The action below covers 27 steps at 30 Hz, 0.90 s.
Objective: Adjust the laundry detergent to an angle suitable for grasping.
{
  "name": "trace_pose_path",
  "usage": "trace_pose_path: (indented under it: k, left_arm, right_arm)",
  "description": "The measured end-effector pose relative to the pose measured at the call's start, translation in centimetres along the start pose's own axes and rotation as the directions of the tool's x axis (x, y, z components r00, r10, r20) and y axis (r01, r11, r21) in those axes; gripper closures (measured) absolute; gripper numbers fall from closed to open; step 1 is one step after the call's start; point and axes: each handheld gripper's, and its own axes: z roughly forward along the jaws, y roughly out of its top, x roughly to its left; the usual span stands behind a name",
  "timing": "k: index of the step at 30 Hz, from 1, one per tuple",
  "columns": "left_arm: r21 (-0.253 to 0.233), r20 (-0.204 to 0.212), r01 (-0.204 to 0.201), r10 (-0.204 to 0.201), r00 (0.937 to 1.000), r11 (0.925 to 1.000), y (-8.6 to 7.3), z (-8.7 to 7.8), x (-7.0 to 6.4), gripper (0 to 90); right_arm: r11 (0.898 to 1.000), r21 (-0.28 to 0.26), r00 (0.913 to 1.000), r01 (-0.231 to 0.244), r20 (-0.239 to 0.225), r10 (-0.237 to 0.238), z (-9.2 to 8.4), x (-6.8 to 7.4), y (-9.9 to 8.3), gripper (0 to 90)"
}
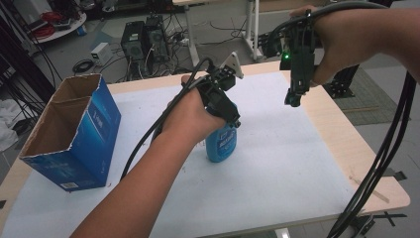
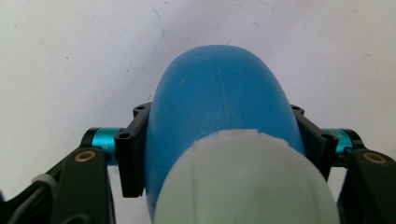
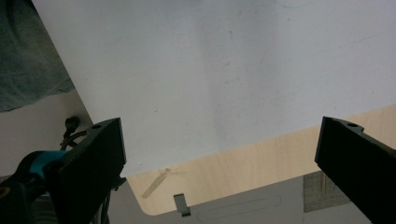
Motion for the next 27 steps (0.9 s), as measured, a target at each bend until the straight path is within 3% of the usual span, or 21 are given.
trace_pose_path:
  k: [15,27]
  left_arm:
    - [0.002,-0.020,0.006,-0.006,0.9998,1.0000,0.02,0.00,-0.19,38.0]
    - [0.030,-0.016,-0.061,0.061,0.9980,0.9977,-0.19,-0.53,-0.35,38.2]
  right_arm:
    - [1.000,0.002,1.0000,0.005,-0.001,-0.005,0.25,-0.13,-0.03,0.8]
    - [1.000,0.003,1.0000,-0.003,0.001,0.003,0.20,0.10,0.03,0.9]
